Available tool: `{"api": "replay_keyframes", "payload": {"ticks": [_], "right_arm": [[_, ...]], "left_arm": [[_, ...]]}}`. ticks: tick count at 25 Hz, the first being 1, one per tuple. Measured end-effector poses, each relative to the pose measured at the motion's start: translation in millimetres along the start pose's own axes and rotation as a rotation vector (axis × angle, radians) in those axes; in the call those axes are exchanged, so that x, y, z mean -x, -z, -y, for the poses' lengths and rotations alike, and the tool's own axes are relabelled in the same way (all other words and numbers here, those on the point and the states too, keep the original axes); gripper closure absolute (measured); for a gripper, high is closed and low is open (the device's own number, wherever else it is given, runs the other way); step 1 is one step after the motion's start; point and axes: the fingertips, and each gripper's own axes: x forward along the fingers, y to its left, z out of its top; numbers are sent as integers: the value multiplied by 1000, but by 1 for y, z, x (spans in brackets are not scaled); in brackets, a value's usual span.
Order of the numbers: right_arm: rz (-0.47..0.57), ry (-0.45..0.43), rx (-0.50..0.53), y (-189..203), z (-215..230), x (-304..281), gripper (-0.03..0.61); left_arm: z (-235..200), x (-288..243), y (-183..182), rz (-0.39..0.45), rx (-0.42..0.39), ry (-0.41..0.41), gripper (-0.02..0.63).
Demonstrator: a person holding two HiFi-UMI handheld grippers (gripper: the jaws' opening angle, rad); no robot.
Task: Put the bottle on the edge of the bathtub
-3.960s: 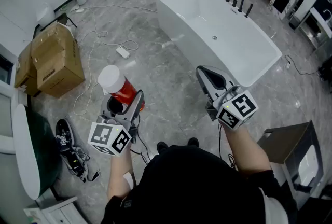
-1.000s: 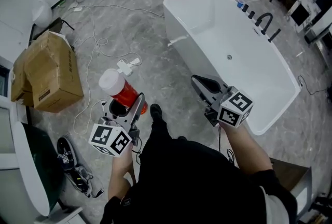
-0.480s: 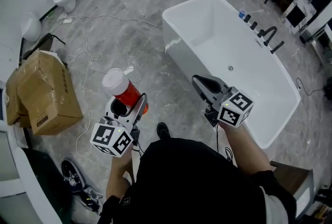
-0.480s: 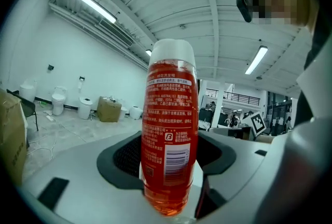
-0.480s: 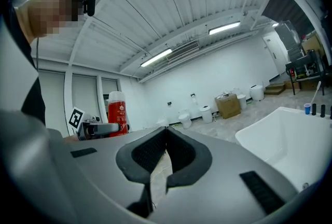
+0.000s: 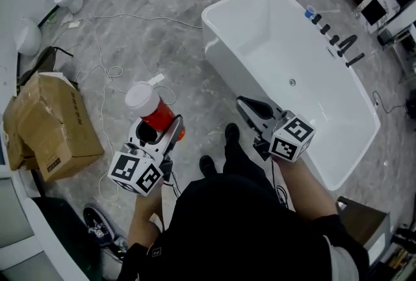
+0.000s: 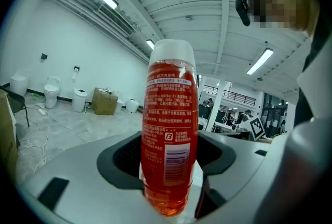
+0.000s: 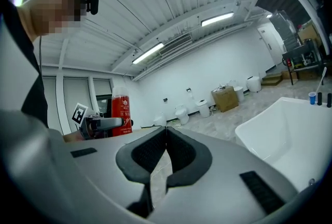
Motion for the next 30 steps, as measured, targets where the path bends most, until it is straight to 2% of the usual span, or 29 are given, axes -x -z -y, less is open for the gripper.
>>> {"api": "replay_keyframes", "payload": {"ticks": [4, 9, 13, 16, 21, 25, 30], "right_arm": [[-30, -4, -26, -13, 51, -24, 551], [-44, -64, -36, -39, 110, -55, 551], [-94, -115, -22, -47, 144, -78, 551], [-144, -119, -3, -45, 162, -96, 551], [-198, -111, -13, -37, 179, -134, 551], [-229, -126, -51, -24, 183, -172, 551], [-264, -204, -94, -2, 179, -214, 551]], "left_arm": [[-17, -51, -7, -7, 27, -20, 316], [-29, -112, -25, -5, 24, -43, 316], [-41, -154, -29, 4, 38, -66, 316], [-51, -175, -24, -2, 37, -72, 316], [-81, -193, -14, -27, 59, -79, 316], [-110, -203, -12, -76, -51, -100, 316], [-145, -216, 8, -104, 9, -86, 316]]}}
